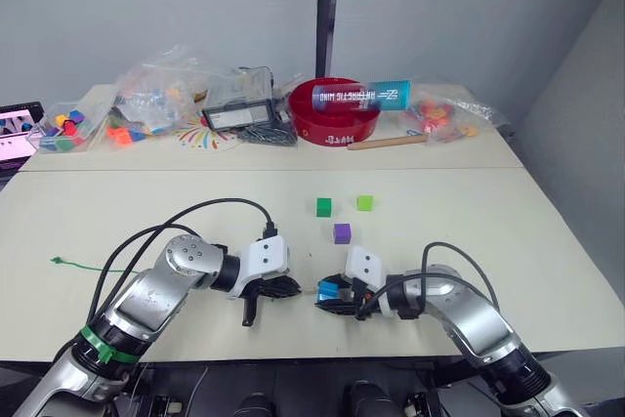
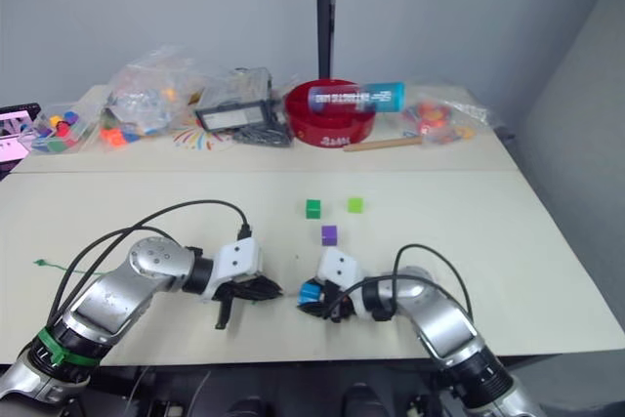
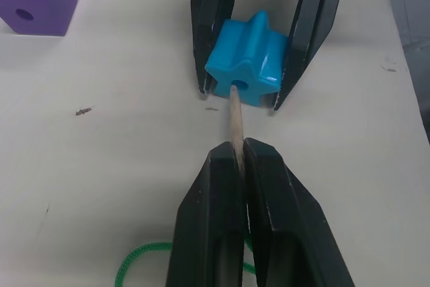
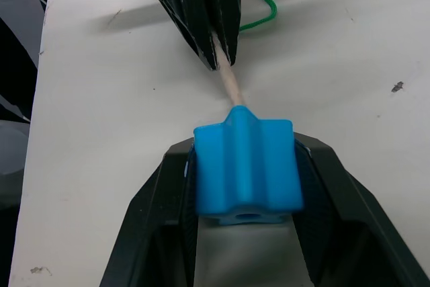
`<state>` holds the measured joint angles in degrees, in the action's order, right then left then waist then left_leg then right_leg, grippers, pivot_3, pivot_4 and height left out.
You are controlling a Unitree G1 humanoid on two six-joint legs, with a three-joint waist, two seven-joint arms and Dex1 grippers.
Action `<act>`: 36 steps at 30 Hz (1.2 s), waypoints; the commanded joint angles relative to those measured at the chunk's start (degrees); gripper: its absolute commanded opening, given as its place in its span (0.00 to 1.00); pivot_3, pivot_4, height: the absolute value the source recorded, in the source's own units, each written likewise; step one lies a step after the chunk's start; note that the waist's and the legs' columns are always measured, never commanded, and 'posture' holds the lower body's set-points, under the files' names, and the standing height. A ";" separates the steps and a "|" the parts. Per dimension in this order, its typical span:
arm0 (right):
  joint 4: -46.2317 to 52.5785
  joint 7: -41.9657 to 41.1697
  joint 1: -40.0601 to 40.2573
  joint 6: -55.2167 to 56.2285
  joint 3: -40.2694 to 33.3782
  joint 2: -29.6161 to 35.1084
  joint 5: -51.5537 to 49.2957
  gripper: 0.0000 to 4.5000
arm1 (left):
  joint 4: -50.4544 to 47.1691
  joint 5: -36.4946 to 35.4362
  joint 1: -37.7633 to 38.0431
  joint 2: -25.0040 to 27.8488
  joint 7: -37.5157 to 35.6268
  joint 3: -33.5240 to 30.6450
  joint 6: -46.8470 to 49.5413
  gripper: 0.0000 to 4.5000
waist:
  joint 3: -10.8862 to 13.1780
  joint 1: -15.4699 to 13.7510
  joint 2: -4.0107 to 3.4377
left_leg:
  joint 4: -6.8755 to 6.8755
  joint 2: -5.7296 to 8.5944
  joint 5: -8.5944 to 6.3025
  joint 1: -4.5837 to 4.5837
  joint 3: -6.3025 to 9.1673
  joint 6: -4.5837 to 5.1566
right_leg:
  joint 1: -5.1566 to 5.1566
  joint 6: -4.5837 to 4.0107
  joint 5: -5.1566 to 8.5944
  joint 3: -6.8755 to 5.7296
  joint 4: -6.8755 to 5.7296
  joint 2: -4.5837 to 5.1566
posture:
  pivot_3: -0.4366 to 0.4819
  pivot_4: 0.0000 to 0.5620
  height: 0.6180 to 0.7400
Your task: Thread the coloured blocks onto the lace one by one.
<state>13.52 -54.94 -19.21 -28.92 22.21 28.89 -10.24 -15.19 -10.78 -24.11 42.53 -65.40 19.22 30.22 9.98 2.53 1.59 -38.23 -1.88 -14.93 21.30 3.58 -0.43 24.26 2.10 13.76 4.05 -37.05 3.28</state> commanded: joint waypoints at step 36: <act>2.62 1.67 -1.41 -2.36 0.90 0.33 0.80 0.30 | -6.06 2.34 -1.90 2.77 -1.74 3.30 4.33 0.00 | 0.00 0.02 0.00 | 0.00 0.00 0.00 -0.01 0.00 0.00 | -0.01 0.00 0.00 0.01 0.00 0.00 | 0.48 0.27 0.92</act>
<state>14.67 -53.86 -19.62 -30.79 22.98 29.43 -9.78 -20.43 -8.89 -26.04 45.35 -67.53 22.48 35.31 9.98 2.55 1.59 -38.23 -1.88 -14.93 21.29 3.58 -0.43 24.25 2.10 13.76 4.06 -37.05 3.28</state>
